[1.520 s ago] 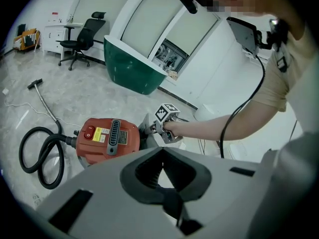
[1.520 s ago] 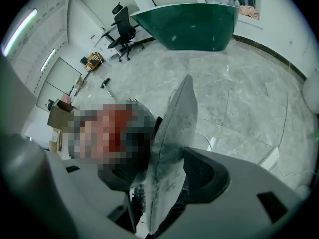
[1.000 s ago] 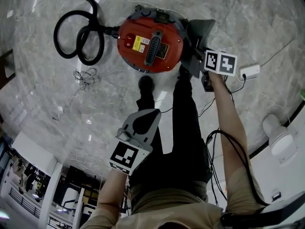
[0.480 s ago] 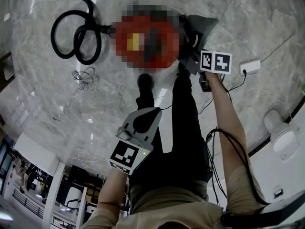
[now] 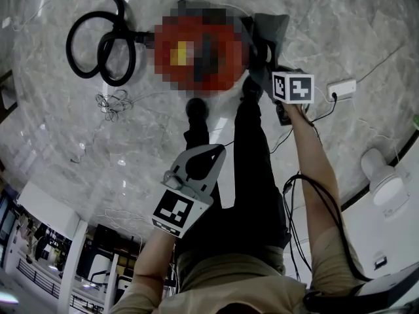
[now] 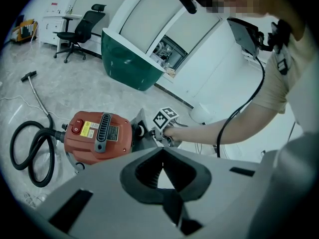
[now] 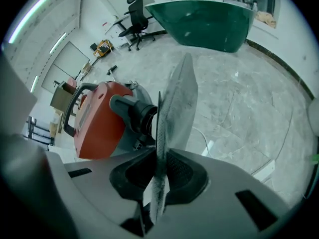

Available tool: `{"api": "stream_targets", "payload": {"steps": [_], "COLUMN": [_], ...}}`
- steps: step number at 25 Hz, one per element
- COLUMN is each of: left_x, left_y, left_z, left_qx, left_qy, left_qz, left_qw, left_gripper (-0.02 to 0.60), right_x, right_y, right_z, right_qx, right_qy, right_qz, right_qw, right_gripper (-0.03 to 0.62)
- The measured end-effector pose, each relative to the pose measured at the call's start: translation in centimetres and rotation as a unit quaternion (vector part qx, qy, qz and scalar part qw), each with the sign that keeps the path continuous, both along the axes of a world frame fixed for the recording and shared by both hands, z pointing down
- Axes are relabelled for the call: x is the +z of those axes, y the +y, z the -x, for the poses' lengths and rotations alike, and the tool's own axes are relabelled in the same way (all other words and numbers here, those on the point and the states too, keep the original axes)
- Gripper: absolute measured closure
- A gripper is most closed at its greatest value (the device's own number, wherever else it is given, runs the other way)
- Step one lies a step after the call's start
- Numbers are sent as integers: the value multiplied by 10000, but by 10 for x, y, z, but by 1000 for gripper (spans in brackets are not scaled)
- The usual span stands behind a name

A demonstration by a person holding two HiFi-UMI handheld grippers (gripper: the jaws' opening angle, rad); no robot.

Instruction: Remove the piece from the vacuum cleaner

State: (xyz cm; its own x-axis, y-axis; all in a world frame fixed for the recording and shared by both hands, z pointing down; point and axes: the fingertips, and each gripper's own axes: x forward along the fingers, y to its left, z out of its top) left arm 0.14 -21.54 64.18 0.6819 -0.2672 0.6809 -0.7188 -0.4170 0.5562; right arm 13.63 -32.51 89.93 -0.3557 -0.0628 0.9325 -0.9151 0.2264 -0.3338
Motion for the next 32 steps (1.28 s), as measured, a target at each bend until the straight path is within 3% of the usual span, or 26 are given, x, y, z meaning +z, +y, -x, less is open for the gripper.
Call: {"api": "stream_targets", "payload": {"steps": [13, 25, 28, 30, 32], "left_x": [0, 7, 11, 13, 12], "left_y": [2, -8, -13, -16, -17], "left_z": [-5, -3, 2, 4, 4], "left_qx": [128, 129, 168, 266, 330], "left_qy": [8, -79, -173, -278, -338], "left_qz": [46, -30, -96, -165, -218], "left_qw": [9999, 9999, 9997, 9991, 9986], "left_gripper": [581, 581, 581, 581, 581], "right_x": [-1, 2, 2, 1, 2], "right_y": [3, 7, 6, 5, 5], "right_z": [-4, -5, -5, -5, -6], "right_qx": [-334, -1345, -843, 225, 1440], "right_qy": [120, 646, 461, -50, -654], "right_qz": [-363, -941, -810, -447, 19], "right_qw": [9987, 9843, 9921, 9987, 9874], "right_gripper": [568, 568, 568, 568, 568]}}
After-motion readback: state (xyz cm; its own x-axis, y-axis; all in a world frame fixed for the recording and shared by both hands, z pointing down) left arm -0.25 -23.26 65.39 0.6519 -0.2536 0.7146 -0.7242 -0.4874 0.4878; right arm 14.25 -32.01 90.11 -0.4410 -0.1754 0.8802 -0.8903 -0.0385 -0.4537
